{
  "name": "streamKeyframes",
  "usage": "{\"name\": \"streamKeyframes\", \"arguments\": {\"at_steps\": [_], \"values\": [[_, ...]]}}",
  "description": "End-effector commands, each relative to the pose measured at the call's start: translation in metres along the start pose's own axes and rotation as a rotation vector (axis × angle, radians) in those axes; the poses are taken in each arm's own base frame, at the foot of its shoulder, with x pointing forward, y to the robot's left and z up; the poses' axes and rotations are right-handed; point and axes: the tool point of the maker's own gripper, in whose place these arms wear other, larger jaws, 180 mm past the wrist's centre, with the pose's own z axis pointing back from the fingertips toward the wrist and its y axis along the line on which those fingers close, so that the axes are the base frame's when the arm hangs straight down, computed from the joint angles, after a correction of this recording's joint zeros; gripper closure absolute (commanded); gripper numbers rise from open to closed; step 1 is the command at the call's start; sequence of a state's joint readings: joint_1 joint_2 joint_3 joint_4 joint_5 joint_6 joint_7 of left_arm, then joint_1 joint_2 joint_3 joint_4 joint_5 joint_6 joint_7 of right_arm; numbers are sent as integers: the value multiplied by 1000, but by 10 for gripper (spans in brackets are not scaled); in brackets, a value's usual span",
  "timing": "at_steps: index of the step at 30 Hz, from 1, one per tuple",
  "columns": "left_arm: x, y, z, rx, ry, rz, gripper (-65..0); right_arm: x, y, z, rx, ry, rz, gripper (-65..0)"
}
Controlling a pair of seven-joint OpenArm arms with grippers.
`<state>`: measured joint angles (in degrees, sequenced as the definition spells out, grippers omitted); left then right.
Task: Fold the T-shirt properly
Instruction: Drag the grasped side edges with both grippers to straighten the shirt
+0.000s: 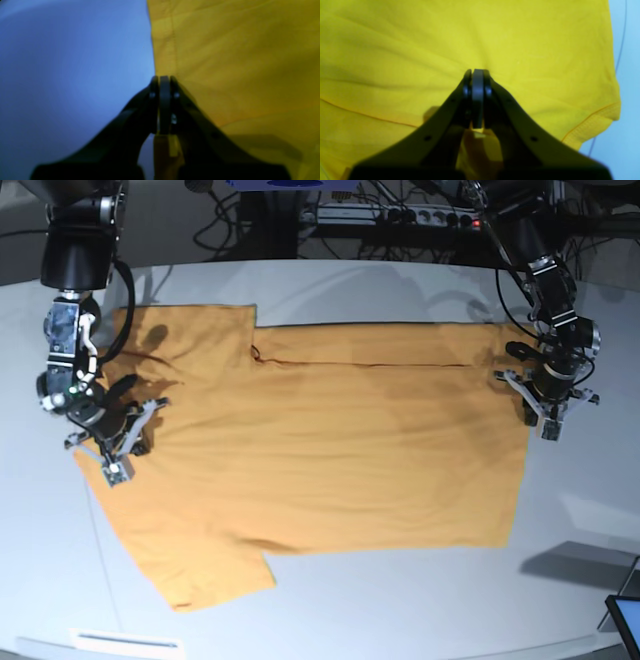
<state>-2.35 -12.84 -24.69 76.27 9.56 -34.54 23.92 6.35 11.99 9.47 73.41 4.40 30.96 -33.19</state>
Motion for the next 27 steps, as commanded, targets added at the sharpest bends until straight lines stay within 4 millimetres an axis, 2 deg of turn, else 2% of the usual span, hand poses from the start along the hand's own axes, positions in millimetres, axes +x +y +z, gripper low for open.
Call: {"name": "streamKeyframes", "arguments": {"at_steps": [1, 6, 13, 16, 18, 22, 25, 27], "values": [[15, 12, 3, 28, -44, -10, -7, -35, -7, 4, -31, 143, 28, -3], [18, 13, 2, 30, -48, -10, -7, -48, -1, 4, -20, 163, 21, -3], [19, 12, 2, 29, -52, -9, -7, -42, 0, 3, -17, 153, 32, 0], [19, 6, 2, 22, -56, 3, -7, -18, -3, 9, -36, 96, 61, -1], [22, 6, 2, 24, -63, 2, -7, 6, -5, 17, -57, 34, 91, 0], [38, 3, 7, 33, -107, -3, -7, 46, -8, 37, -97, -69, 148, 0], [54, 3, 13, 46, -147, -13, -5, 55, -9, 45, -117, -68, 166, 0], [57, 2, 15, 51, -150, -16, -5, 59, -3, 45, -109, -66, 185, 0]]}}
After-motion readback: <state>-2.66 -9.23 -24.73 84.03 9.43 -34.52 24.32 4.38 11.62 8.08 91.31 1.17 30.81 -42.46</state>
